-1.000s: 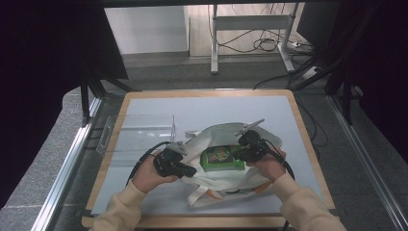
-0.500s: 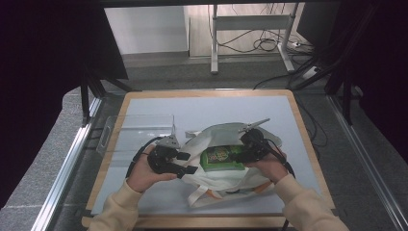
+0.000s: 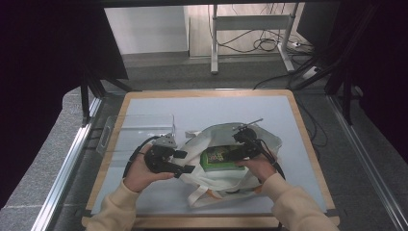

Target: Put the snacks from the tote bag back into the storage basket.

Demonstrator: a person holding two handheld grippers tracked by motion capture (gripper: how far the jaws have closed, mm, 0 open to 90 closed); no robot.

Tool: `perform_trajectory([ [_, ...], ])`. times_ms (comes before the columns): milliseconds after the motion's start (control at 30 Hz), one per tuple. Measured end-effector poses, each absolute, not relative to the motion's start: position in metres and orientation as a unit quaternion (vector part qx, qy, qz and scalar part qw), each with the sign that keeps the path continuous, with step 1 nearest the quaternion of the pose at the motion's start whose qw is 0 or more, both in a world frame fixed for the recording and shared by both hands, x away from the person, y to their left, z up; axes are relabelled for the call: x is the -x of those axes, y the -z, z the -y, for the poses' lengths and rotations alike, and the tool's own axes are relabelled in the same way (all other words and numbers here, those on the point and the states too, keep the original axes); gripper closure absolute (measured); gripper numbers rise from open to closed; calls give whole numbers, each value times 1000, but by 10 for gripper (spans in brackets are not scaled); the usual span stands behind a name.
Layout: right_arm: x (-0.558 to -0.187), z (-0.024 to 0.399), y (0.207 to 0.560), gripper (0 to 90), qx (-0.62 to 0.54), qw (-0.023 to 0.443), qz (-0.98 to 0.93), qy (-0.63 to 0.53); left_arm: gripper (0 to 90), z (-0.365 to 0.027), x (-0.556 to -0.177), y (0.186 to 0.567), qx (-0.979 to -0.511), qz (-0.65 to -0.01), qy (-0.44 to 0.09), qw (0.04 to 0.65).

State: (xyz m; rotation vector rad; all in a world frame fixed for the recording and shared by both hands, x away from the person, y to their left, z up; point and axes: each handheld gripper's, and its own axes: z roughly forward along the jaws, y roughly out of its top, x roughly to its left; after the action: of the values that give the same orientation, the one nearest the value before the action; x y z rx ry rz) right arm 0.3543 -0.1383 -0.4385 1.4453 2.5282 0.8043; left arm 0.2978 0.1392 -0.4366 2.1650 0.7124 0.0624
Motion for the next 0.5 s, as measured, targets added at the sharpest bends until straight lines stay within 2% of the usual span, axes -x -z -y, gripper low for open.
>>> perform_trajectory([
  [500, -380, 127, 474, 302, -555, 54, -810, -180, 360, -138, -299, 436, -869, -270, -23, 414],
])
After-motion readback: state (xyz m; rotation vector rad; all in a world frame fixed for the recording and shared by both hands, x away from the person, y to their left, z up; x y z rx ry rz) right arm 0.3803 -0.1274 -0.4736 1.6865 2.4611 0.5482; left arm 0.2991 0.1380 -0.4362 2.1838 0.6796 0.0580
